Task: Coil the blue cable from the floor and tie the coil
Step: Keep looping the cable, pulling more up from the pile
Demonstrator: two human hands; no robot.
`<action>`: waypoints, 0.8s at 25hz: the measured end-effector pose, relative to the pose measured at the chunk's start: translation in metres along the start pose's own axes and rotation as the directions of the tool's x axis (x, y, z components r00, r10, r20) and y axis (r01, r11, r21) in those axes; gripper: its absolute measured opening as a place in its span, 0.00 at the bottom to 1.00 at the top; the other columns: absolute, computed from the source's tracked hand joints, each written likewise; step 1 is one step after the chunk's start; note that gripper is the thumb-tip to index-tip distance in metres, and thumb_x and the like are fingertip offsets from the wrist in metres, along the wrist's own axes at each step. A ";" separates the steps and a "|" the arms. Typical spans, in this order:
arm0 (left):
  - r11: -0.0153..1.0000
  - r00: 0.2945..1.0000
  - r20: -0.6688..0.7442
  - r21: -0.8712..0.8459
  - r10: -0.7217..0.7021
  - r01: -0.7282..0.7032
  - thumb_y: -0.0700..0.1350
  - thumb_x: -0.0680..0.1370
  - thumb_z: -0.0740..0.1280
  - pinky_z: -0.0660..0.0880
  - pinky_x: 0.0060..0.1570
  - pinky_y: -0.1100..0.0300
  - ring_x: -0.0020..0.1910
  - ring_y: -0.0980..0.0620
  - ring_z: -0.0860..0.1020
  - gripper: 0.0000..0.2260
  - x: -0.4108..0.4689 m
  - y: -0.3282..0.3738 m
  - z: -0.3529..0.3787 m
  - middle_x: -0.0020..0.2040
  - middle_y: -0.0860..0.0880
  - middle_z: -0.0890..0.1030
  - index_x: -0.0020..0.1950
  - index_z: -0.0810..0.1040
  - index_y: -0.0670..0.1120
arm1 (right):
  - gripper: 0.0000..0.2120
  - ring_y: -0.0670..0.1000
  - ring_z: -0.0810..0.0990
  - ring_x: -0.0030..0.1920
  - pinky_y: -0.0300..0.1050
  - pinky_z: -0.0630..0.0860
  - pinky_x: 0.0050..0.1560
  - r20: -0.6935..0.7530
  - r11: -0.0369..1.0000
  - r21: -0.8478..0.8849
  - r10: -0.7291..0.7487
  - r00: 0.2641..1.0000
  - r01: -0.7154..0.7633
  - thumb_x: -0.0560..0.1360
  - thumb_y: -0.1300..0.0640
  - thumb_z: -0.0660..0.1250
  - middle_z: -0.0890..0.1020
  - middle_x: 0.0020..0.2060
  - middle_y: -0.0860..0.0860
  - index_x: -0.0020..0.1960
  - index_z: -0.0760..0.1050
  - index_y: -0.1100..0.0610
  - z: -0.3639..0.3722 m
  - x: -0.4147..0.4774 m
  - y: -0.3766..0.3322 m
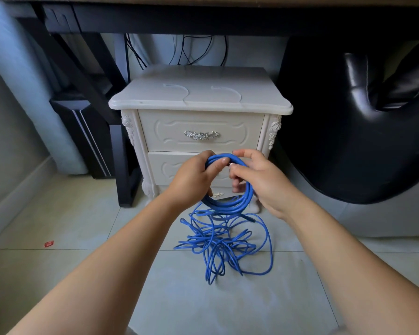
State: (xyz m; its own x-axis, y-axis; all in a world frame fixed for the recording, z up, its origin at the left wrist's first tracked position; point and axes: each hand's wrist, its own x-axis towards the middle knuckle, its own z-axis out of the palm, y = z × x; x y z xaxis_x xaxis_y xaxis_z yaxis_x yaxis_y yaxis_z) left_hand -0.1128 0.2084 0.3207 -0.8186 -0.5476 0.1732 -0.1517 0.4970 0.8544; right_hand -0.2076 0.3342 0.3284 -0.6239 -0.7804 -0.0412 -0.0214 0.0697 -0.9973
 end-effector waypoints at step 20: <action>0.908 0.966 0.216 -0.360 -0.144 0.215 0.58 0.79 0.63 0.77 0.39 0.55 0.31 0.50 0.76 0.21 -0.008 0.007 0.001 0.31 0.49 0.74 0.48 0.77 0.38 | 0.19 0.45 0.55 0.22 0.38 0.58 0.26 0.048 0.981 -0.002 0.193 0.980 -0.193 0.81 0.43 0.60 0.59 0.23 0.46 0.37 0.68 0.55 0.002 -0.003 -0.015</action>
State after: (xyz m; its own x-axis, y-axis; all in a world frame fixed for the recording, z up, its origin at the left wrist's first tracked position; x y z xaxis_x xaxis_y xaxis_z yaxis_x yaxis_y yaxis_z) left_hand -0.1077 0.2169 0.3244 -0.8883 -0.4552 -0.0611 -0.1146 0.0908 0.9893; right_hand -0.2041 0.3339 0.3430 -0.5783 -0.7810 -0.2359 0.0985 0.2202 -0.9705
